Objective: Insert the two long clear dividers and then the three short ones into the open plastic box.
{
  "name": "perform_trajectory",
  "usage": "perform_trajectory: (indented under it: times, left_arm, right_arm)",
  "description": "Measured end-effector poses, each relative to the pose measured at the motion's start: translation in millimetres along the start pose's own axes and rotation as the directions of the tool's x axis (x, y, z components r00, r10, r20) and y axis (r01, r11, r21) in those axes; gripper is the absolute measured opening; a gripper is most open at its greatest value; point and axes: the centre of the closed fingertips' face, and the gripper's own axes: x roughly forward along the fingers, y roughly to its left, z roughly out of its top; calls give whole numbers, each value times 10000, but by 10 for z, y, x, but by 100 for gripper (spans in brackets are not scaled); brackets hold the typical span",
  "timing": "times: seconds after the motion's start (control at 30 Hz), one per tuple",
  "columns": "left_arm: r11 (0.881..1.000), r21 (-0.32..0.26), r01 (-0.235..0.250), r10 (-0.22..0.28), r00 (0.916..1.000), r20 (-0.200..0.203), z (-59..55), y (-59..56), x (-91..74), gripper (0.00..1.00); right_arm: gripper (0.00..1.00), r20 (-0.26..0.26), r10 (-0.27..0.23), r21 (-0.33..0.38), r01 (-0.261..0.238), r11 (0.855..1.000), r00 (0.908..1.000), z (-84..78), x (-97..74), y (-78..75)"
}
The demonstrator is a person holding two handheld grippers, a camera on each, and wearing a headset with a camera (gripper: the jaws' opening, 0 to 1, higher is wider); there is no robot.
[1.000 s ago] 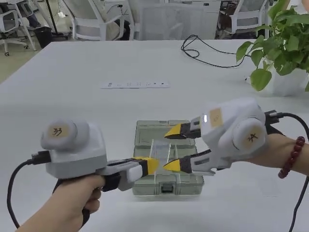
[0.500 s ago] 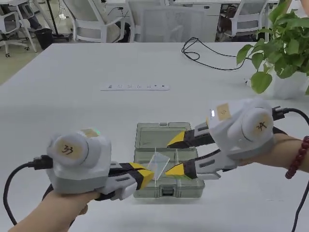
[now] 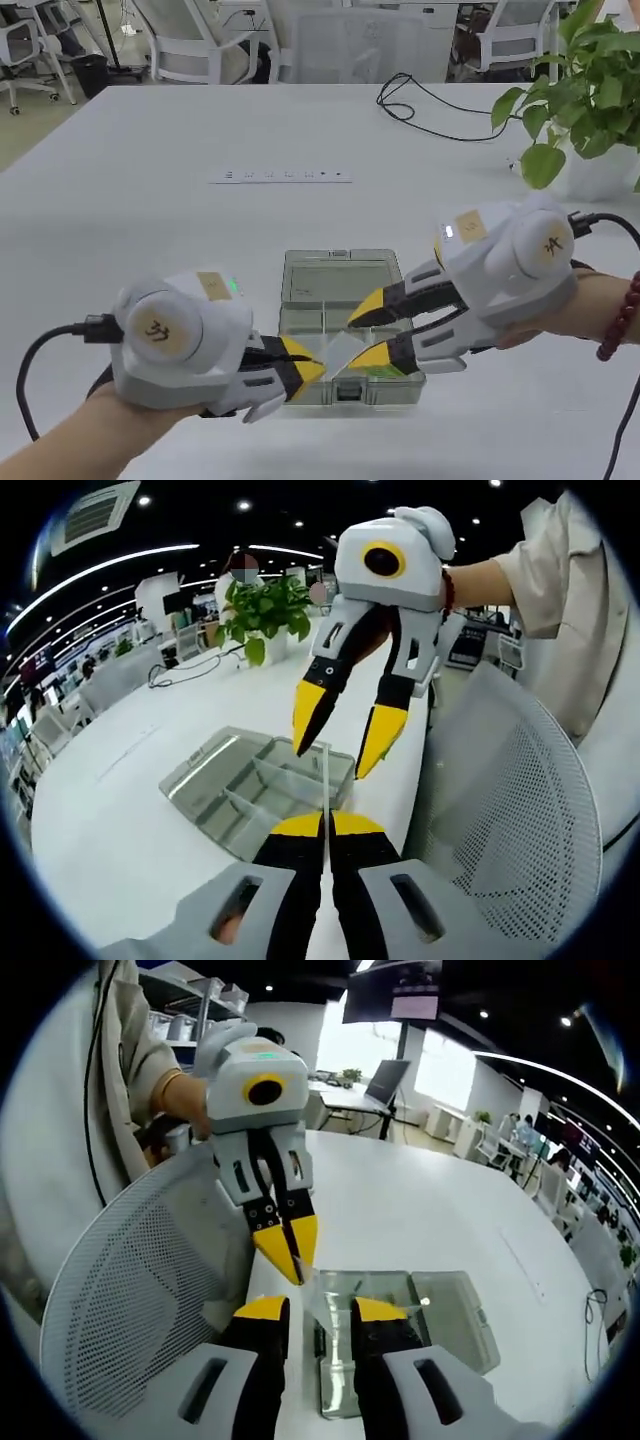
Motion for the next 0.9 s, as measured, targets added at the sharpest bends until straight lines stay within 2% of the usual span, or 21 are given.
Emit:
perform_trajectory:
  times: [0.2,0.33,0.5,0.7,0.9]
  left_arm:
    - [9973,637,368,-359,9992,-148,-26,-68,-3,0]
    - [9931,981,635,-607,9977,-306,-67,-128,4,0]
    - [9855,1420,933,-896,9955,-319,-78,-194,3,0]
    - [9803,1655,1078,-1049,9941,-258,-68,-215,6,0]
    - [9757,1772,1285,-1336,9909,168,10,-253,-6,0]
  right_arm:
    - [22,57,348,-91,-347,9994,9994,-4,11,63]
    - [20,93,704,-170,-702,9974,9975,-2,19,135]
    - [17,74,1011,-290,-1009,9945,9948,-16,33,197]
    - [15,51,1317,-365,-1314,9907,9913,-32,44,252]
    - [12,82,1447,-464,-1442,9885,9894,-42,43,268]
